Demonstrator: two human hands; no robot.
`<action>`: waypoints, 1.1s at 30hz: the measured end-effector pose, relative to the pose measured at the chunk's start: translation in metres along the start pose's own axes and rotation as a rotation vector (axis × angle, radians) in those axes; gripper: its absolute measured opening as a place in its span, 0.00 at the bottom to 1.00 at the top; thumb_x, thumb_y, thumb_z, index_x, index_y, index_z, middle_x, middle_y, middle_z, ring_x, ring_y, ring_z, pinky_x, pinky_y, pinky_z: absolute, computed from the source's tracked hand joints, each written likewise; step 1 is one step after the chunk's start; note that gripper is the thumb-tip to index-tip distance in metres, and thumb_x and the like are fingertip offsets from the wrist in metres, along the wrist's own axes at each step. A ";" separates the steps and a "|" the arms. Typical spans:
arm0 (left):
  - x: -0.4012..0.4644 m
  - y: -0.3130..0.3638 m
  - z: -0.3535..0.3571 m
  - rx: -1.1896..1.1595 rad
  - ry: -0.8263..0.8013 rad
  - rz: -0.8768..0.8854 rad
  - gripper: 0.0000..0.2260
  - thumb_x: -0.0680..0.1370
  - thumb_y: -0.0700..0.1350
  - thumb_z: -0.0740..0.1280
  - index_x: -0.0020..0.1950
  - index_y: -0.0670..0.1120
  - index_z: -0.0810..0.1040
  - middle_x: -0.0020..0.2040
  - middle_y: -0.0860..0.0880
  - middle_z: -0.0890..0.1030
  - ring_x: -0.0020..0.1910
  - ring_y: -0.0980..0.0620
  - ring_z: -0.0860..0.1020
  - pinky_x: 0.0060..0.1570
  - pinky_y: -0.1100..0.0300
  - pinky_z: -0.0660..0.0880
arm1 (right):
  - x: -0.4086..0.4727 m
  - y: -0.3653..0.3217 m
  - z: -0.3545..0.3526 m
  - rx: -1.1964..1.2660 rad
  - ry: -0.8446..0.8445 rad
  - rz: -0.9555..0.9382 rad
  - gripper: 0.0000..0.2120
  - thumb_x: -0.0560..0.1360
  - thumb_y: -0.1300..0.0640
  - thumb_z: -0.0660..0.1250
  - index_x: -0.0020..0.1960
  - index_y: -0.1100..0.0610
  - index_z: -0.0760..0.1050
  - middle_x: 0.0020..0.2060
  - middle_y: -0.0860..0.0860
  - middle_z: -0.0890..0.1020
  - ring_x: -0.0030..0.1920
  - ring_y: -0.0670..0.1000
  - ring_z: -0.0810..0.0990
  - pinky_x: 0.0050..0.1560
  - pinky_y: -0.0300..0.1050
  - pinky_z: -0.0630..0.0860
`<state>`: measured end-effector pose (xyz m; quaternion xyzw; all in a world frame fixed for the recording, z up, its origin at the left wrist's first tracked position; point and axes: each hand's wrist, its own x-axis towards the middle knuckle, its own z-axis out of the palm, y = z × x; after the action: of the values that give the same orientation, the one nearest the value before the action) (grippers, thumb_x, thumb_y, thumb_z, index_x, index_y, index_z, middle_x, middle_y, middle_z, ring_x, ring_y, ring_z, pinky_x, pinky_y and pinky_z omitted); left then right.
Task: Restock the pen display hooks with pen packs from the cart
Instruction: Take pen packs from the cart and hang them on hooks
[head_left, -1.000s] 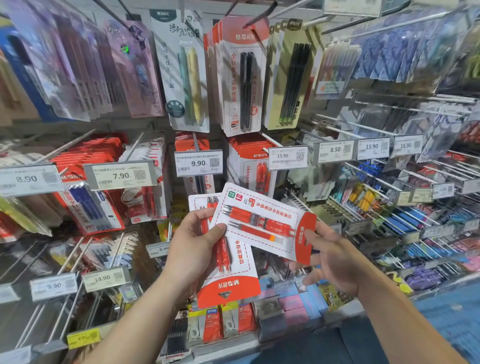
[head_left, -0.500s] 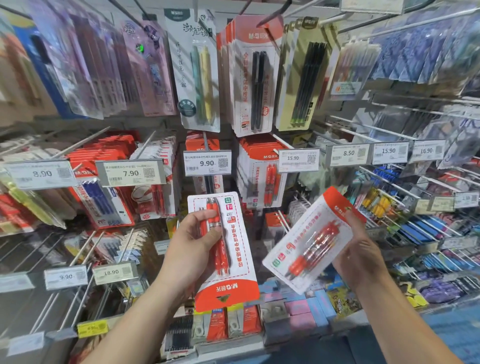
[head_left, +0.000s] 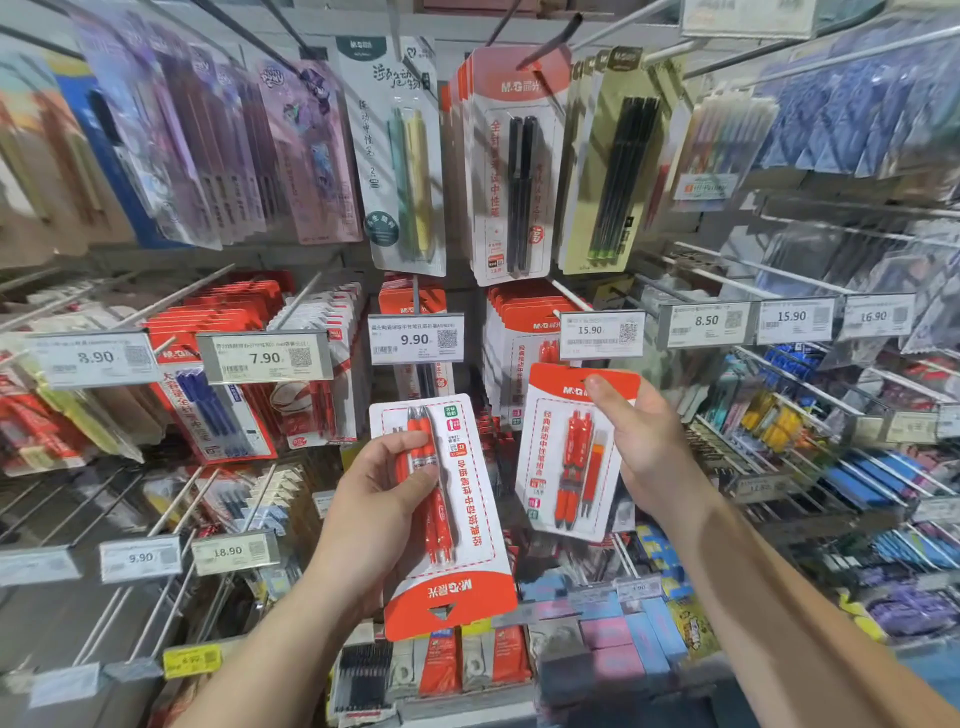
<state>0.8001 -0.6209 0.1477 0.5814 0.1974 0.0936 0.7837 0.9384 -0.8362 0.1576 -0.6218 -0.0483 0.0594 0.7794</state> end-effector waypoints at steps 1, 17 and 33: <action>0.000 0.000 0.000 -0.004 -0.002 -0.001 0.09 0.84 0.35 0.64 0.62 0.44 0.77 0.55 0.40 0.87 0.52 0.34 0.85 0.54 0.35 0.81 | 0.005 -0.002 0.003 0.001 -0.010 -0.012 0.07 0.81 0.56 0.69 0.59 0.55 0.80 0.52 0.57 0.87 0.53 0.60 0.87 0.59 0.61 0.81; 0.005 0.002 -0.008 -0.049 0.001 0.011 0.10 0.83 0.33 0.64 0.62 0.42 0.76 0.55 0.36 0.86 0.48 0.36 0.84 0.39 0.47 0.85 | 0.039 -0.010 0.017 0.055 0.033 -0.073 0.14 0.81 0.63 0.68 0.65 0.64 0.79 0.54 0.57 0.87 0.54 0.57 0.87 0.52 0.54 0.83; 0.015 0.002 -0.009 -0.057 -0.012 -0.011 0.11 0.83 0.33 0.64 0.63 0.43 0.76 0.55 0.37 0.86 0.44 0.39 0.85 0.35 0.49 0.84 | 0.072 -0.006 0.018 -0.107 0.057 0.035 0.08 0.82 0.66 0.65 0.48 0.57 0.81 0.47 0.58 0.87 0.53 0.64 0.85 0.59 0.70 0.79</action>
<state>0.8095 -0.6065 0.1445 0.5584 0.1932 0.0915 0.8015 1.0072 -0.8087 0.1674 -0.6647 -0.0183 0.0525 0.7451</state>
